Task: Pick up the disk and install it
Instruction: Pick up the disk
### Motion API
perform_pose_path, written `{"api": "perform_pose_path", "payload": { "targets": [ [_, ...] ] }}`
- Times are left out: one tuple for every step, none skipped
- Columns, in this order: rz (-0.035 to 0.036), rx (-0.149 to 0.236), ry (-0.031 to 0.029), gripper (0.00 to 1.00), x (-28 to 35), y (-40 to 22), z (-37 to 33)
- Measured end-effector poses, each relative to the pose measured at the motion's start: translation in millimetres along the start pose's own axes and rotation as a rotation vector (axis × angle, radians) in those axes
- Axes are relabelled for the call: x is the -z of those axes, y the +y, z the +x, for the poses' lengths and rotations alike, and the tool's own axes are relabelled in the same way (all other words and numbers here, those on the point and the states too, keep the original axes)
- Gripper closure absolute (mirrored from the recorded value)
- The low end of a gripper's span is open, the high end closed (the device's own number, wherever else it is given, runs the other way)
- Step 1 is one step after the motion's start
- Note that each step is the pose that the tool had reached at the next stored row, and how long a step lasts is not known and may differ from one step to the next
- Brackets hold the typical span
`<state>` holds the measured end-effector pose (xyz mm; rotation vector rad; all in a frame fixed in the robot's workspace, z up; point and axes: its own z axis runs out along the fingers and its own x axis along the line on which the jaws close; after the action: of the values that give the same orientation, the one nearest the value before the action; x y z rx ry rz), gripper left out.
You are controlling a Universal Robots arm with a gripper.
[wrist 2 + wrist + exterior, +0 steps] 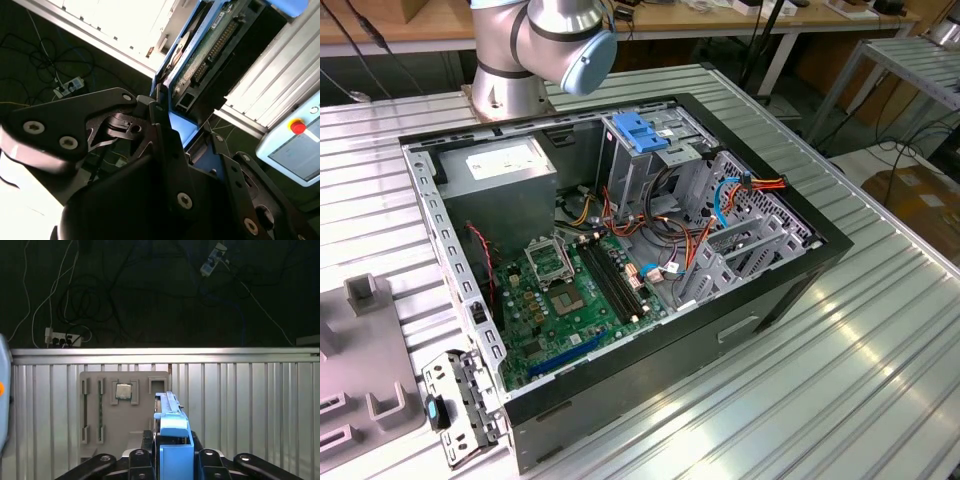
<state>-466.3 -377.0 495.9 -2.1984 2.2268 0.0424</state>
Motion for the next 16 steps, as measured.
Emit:
{"api": "perform_pose_path", "payload": {
  "targets": [
    [-0.0002,0.000,-0.0001,0.63,-0.1,-0.1,0.0],
    [-0.0003,0.000,-0.0001,0.63,0.0,-0.1,0.0],
    [-0.0004,0.000,0.0000,0.63,0.1,-0.1,0.0],
    [-0.0005,0.000,0.0000,0.63,0.1,-0.1,0.0],
    [-0.0005,0.000,0.0000,0.63,0.1,-0.1,0.0],
    [-0.0006,0.000,0.0001,0.63,0.2,-0.3,-0.1],
    [-0.0006,0.000,0.0001,0.63,0.2,-0.5,-0.1],
    [-0.0006,0.000,0.0000,0.63,0.2,-0.8,0.0],
    [-0.0005,0.000,0.0000,0.63,0.1,-1.3,0.0],
    [-0.0005,0.000,0.0000,0.63,0.1,-2.2,0.0],
    [-0.0006,0.000,0.0000,0.63,0.2,-2.9,-0.1],
    [-0.0005,0.000,0.0000,0.63,0.1,-3.4,-0.1],
    [-0.0005,0.000,0.0000,0.63,0.2,-3.9,-0.1],
    [-0.0004,0.000,0.0000,0.63,0.1,-4.5,-0.1],
    [-0.0005,0.000,0.0000,0.63,0.2,-5.1,-0.1],
    [-0.0005,0.000,0.0000,0.63,0.1,-5.5,-0.1]
  ]
}}
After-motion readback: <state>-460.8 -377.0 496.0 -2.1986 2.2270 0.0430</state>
